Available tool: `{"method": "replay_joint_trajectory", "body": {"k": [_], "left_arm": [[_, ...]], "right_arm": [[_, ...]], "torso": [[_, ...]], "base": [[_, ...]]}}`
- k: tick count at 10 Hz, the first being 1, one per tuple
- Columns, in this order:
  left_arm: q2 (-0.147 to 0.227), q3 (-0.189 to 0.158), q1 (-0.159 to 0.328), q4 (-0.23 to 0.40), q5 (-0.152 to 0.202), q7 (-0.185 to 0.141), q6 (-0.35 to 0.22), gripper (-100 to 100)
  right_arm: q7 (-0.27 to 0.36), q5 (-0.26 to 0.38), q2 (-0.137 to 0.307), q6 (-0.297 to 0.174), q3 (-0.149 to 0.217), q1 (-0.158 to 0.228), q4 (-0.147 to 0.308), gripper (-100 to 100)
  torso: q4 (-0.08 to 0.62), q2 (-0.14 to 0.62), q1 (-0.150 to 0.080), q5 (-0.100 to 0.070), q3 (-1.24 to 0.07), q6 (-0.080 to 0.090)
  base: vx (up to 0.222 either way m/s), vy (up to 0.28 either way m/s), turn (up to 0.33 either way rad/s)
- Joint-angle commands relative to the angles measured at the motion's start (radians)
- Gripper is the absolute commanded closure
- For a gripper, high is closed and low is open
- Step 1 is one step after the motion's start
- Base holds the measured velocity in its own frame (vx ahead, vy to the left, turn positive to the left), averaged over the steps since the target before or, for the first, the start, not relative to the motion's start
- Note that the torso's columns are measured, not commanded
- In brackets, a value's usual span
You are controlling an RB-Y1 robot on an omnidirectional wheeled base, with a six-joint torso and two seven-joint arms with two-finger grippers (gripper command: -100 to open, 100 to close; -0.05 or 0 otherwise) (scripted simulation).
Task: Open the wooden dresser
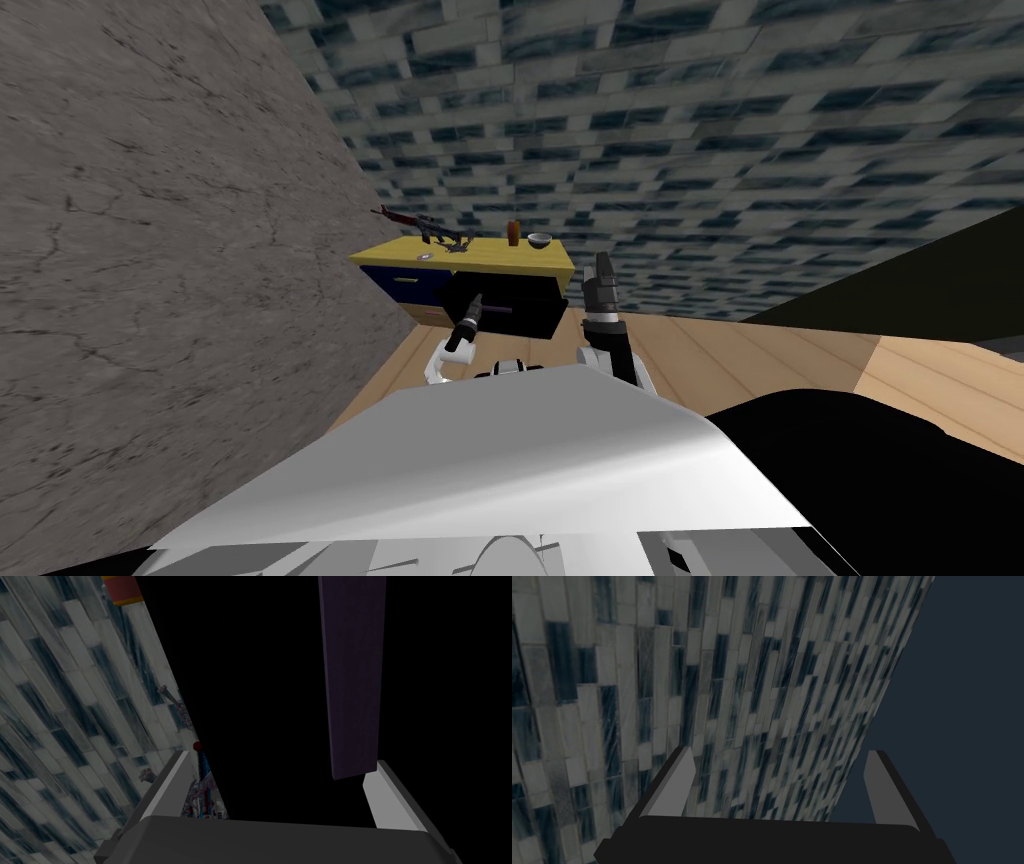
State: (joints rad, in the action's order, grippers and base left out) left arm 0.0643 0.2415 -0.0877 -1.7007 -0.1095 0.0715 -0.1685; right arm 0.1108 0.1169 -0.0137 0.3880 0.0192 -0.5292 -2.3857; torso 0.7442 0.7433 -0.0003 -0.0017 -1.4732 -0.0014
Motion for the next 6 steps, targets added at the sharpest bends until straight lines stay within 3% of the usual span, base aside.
{"method": "replay_joint_trajectory", "body": {"k": [1,6], "left_arm": [[0.000,0.001,-0.001,-0.001,0.000,-0.001,-0.006,0],[0.001,0.001,-0.005,0.004,0.001,-0.001,-0.010,0]], "right_arm": [[0.000,0.000,0.000,0.000,0.000,0.000,0.000,0],[0.000,0.000,0.000,0.000,0.000,0.000,0.000,0]], "torso": [[-0.002,0.000,0.000,0.001,0.000,0.000],[-0.006,-0.005,0.000,0.002,-0.003,0.001]], "base": [[0.000,0.000,0.000],[0.000,0.000,0.000]]}}
